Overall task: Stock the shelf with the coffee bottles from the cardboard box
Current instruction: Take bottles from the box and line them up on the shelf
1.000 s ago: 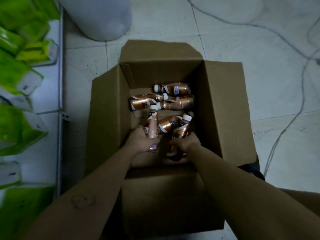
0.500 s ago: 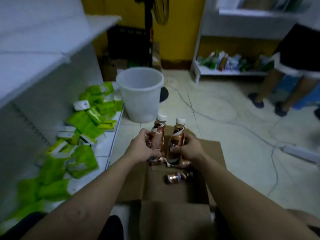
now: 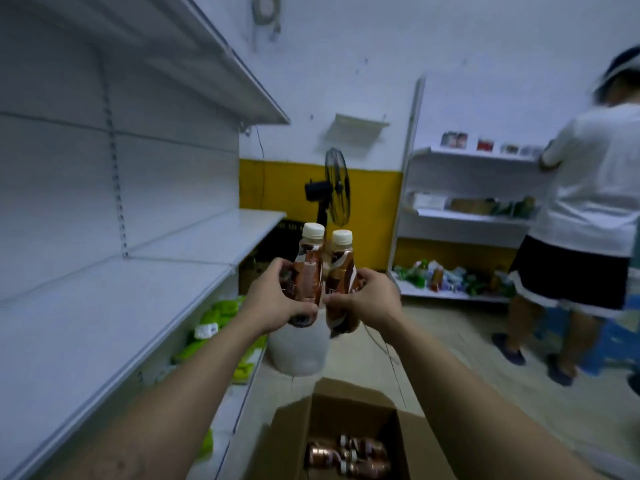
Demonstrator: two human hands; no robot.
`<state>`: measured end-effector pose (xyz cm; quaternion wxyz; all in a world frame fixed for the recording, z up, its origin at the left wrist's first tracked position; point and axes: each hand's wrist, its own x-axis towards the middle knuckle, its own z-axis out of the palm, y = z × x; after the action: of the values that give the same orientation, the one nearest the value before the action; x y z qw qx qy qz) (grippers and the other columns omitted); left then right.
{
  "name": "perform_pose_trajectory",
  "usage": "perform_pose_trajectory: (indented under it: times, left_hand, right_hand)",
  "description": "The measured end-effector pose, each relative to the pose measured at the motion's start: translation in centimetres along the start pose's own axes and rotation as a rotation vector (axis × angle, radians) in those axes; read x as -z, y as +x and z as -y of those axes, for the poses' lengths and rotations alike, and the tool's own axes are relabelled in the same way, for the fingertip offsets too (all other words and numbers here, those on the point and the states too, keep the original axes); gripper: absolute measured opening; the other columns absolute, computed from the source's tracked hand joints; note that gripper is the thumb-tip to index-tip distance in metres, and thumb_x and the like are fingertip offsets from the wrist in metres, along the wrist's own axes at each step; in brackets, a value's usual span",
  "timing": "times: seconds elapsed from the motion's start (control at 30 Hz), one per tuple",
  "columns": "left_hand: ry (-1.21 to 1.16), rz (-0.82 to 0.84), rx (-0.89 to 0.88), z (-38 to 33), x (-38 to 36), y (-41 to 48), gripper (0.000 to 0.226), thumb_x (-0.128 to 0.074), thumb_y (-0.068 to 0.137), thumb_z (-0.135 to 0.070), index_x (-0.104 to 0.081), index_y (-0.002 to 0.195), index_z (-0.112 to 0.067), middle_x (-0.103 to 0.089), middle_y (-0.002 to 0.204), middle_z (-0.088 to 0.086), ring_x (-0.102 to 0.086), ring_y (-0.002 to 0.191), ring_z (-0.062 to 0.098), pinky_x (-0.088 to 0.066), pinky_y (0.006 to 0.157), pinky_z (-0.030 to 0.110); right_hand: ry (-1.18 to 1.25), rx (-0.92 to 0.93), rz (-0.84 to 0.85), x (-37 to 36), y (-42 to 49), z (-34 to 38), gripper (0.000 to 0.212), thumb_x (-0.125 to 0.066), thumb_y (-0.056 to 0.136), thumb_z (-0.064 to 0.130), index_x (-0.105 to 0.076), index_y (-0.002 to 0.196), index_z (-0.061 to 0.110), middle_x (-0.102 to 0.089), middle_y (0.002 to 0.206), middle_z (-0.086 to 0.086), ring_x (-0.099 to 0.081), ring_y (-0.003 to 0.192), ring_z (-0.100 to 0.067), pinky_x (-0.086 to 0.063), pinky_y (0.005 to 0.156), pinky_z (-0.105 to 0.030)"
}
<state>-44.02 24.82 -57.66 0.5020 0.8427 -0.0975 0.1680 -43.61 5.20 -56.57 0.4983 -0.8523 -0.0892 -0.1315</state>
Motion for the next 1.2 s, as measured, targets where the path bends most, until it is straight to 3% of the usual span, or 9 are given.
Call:
perform_pose_trajectory:
  times: [0.3,0.53,0.67,0.77,0.93,1.07,1.2]
  left_hand:
    - [0.070,-0.191,0.023,-4.3,11.8,-1.6,0.078,-0.091,0.050,-0.032,-0.045,0.113,-0.032,-0.068,0.094,-0.002,-0.067,0.084,0.013,-0.056,0.071,0.032]
    - [0.167,-0.408,0.182,-1.1,17.8,-5.7,0.074,-0.091,0.048,-0.031,-0.051,0.109,-0.029,-0.062,0.095,-0.005,-0.063,0.083,0.010,-0.053,0.066,0.028]
    - [0.286,-0.527,0.296,0.5,20.4,-9.4,0.077,-0.092,0.048,-0.030,-0.052,0.114,-0.027,-0.063,0.096,-0.003,-0.062,0.085,0.012,-0.055,0.073,0.036]
    - [0.325,-0.642,0.367,0.6,22.1,-12.7,0.077,-0.092,0.048,-0.030,-0.051,0.113,-0.026,-0.062,0.096,-0.004,-0.061,0.084,0.011,-0.055,0.070,0.033]
    - [0.454,-0.818,0.449,-0.9,26.1,-18.5,0.075,-0.092,0.047,-0.033,-0.052,0.110,-0.028,-0.060,0.096,-0.006,-0.059,0.085,0.009,-0.053,0.068,0.027]
    - [0.583,-0.924,0.548,-1.9,29.4,-23.7,0.075,-0.091,0.046,-0.037,-0.054,0.110,-0.029,-0.060,0.094,-0.015,-0.058,0.083,-0.001,-0.046,0.063,0.016]
    - [0.713,-0.988,0.675,-1.8,31.6,-29.1,0.075,-0.091,0.046,-0.038,-0.056,0.112,-0.023,-0.062,0.094,-0.011,-0.060,0.081,0.003,-0.047,0.066,0.019]
  right_hand:
    - [0.158,0.182,0.050,-5.5,1.9,9.8,0.037,-0.090,0.057,0.039,-0.069,0.085,0.030,-0.073,0.080,0.012,-0.068,0.076,-0.003,-0.058,0.072,-0.033]
    - [0.233,0.301,0.274,-13.6,2.6,12.8,0.034,-0.091,0.055,0.037,-0.067,0.079,0.029,-0.071,0.074,0.012,-0.068,0.071,-0.005,-0.058,0.071,-0.036]
    - [0.351,0.310,0.427,-19.4,0.9,13.6,0.035,-0.090,0.057,0.033,-0.068,0.083,0.028,-0.072,0.076,0.014,-0.067,0.074,-0.004,-0.056,0.071,-0.033]
    - [0.351,0.373,0.533,-22.4,-0.4,15.5,0.039,-0.088,0.058,0.040,-0.068,0.088,0.027,-0.071,0.078,0.013,-0.066,0.075,-0.006,-0.051,0.066,-0.029]
    - [0.435,0.473,0.735,-26.5,-3.2,21.4,0.033,-0.087,0.062,0.037,-0.068,0.087,0.029,-0.071,0.077,0.014,-0.066,0.075,-0.005,-0.052,0.069,-0.030]
    - [0.438,0.550,0.847,-30.4,-7.8,25.1,0.039,-0.086,0.062,0.040,-0.067,0.092,0.024,-0.070,0.084,0.009,-0.066,0.080,-0.011,-0.054,0.072,-0.034]
    - [0.412,0.598,0.962,-34.2,-13.1,27.5,0.043,-0.087,0.062,0.042,-0.065,0.094,0.023,-0.069,0.085,0.007,-0.065,0.079,-0.011,-0.055,0.072,-0.035]
